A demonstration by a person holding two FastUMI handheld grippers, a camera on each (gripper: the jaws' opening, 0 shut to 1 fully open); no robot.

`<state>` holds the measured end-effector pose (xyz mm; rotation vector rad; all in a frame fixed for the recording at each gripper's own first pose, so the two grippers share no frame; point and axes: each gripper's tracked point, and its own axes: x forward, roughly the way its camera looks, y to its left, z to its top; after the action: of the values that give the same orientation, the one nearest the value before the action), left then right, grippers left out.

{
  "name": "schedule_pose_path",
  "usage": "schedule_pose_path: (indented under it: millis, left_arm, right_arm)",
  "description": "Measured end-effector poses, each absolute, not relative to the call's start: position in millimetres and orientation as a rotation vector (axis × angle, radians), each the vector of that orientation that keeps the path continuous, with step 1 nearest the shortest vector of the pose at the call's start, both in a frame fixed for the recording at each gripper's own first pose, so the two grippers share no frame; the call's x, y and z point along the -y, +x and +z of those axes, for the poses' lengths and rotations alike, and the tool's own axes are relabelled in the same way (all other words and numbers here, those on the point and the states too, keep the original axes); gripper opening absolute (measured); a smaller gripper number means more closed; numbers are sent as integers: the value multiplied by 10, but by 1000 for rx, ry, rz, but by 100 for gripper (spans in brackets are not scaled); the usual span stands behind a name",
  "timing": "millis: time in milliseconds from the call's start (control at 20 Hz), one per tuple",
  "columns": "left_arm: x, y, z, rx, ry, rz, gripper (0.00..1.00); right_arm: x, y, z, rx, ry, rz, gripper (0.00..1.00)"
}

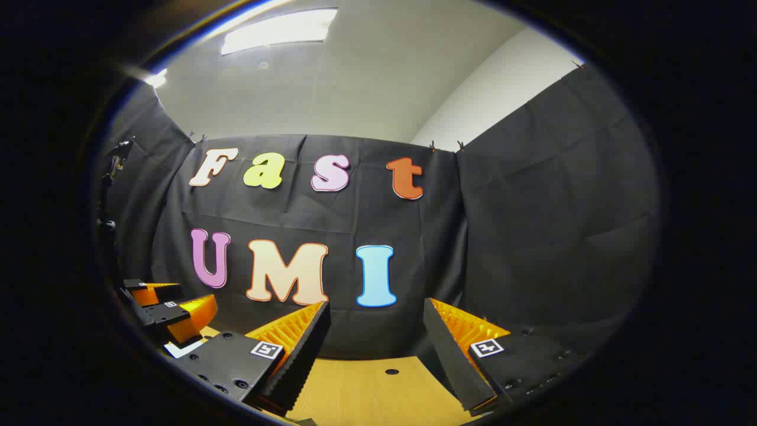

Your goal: First open the suitcase, pack the skin care products into it, and then close the suitcase.

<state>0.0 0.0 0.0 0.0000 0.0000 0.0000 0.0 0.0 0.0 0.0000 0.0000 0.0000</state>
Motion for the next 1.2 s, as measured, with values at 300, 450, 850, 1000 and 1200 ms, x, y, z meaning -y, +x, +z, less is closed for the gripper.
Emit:
schedule_pose_path:
  millis: [300, 450, 850, 1000, 1200]
  left_arm:
    - [74, 20, -72, -17, -25, -1, 94]
    - [49, 64, -178, -38, -23, 13, 94]
    - [-766, 92, -1227, -319, -33, 164, 94]
    - [-882, 33, -1906, -494, -49, 145, 95]
    - [-955, -66, -2618, -677, -41, 124, 95]
  right_arm:
    - [60, 151, -255, -43, 53, 48, 99]
    - [41, 254, -331, -32, 57, 106, 99]
    - [-247, 586, -673, -86, 114, 200, 99]
    - [-346, 656, -807, -131, 103, 187, 99]
    - [-454, 677, -981, -187, 66, 177, 98]
